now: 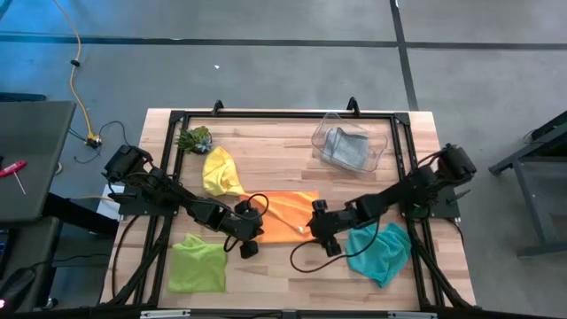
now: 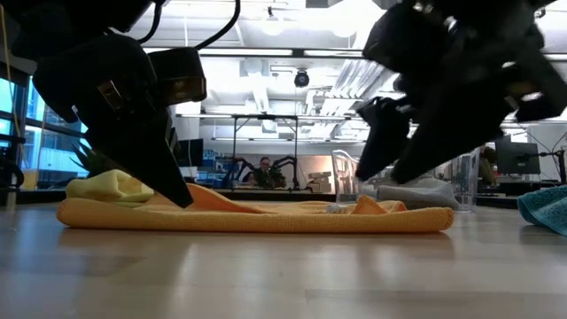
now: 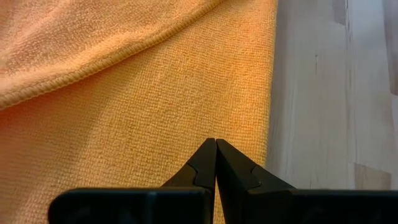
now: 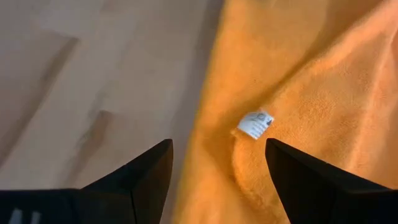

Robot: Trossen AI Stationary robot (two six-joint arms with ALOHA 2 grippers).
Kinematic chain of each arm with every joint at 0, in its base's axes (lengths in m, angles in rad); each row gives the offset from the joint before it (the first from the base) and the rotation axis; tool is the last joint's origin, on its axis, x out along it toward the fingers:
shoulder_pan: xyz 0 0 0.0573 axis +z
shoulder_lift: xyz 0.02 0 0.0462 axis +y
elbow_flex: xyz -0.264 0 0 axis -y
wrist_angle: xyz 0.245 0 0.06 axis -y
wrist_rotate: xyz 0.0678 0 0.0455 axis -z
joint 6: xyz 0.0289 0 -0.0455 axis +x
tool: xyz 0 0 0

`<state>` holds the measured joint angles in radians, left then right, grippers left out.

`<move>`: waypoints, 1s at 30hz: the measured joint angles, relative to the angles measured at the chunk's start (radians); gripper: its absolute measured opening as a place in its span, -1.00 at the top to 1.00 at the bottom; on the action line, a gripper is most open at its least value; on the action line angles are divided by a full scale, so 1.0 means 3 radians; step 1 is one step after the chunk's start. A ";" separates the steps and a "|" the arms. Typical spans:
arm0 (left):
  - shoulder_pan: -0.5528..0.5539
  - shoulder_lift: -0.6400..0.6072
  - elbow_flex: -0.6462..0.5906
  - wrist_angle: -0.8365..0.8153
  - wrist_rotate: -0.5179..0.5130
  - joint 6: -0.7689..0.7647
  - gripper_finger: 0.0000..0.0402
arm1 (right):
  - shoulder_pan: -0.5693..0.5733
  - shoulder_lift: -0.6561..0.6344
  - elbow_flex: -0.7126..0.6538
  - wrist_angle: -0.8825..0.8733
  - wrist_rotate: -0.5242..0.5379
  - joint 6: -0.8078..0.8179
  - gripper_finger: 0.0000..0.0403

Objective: Fold microfiber towels
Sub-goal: Fold the orange microfiber towel

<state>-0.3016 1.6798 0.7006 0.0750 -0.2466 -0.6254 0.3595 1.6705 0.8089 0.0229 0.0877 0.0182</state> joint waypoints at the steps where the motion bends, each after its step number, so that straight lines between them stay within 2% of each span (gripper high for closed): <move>1: 0.0000 0.0000 0.0000 0.0001 0.0000 -0.0001 1.00 | -0.0010 0.0036 0.0000 0.0055 0.0039 0.0017 -0.23; 5: 0.0000 0.0000 0.0000 0.0000 0.0001 -0.0001 1.00 | -0.0084 0.0126 0.0000 0.0227 0.0070 0.0028 -0.14; 20: 0.0000 0.0000 0.0000 -0.0010 0.0001 -0.0001 1.00 | -0.0130 0.0289 0.0001 0.0213 -0.0108 -0.0058 0.45; 28: 0.0000 0.0000 0.0000 -0.0010 0.0001 -0.0001 1.00 | -0.0130 0.0288 0.0001 0.0212 -0.0109 0.0013 0.92; 30: 0.0000 0.0000 0.0000 -0.0010 0.0001 0.0000 1.00 | -0.0131 0.0288 0.0001 0.0212 -0.0136 0.0026 0.97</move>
<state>-0.3015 1.6798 0.7006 0.0719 -0.2462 -0.6255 0.3202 1.7569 0.8093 0.0866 0.0468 0.0261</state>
